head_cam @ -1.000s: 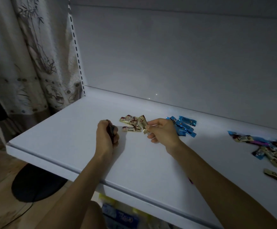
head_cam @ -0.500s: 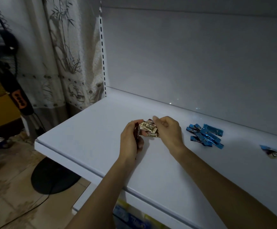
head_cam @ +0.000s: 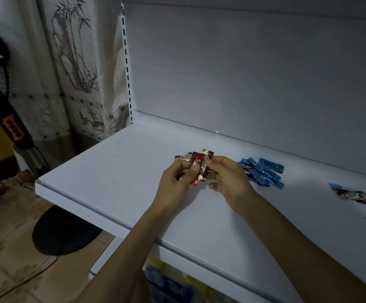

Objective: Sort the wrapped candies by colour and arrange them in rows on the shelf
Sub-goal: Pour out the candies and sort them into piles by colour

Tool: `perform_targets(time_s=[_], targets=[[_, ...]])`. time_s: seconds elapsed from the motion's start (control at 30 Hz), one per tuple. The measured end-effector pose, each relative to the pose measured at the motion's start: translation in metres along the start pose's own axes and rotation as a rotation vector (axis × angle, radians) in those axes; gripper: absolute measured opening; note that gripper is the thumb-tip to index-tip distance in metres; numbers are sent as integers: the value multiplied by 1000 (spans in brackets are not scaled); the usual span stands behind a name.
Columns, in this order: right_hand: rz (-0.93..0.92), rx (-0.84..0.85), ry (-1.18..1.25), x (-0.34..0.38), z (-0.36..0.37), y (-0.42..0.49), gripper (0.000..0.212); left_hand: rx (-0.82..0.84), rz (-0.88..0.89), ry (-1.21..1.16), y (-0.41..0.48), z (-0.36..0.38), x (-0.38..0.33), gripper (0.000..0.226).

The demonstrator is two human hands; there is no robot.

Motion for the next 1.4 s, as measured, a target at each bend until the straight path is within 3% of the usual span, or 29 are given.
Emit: perform_targets(time_s=[0.33,0.47,0.53,0.63,0.83,0.93,1.13,1.2,1.3,1.4], targets=[[0,-113,-72,1,-45,-12,9,-21,61,136,-2,0,0,31],[2,-132,-108,5,-61,-17,19,-38,115,235,-5,2,-5,24],[-8,-126,-157,9,-65,-18,21,-89,76,173,-6,-2,-4,19],[-28,-112,-219,8,-62,-16,19,-142,-14,108,-6,-6,3,19],[-158,-102,-349,4,-26,23,5,-184,40,164,-3,-10,3,28],[-260,-151,-517,9,-8,47,4,-211,22,129,0,-15,6,27],[-257,-236,-943,-3,-4,66,15,-194,29,51,1,-14,1,18],[-326,-231,-848,5,-1,60,23,-177,18,22,2,-13,3,18],[-263,-63,-354,16,8,36,40,-150,27,19,4,-12,3,15],[-199,157,-277,17,21,11,27,-69,112,112,6,-5,0,14]])
Point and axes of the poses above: each hand's wrist, its own y-axis towards the middle knuckle, its own z-axis out of the palm, x = y × z, the point moved 8 cm from there along y, towards the middle knuckle, and after that the axes turned 14 degrees about y, right-handed, at the moved point
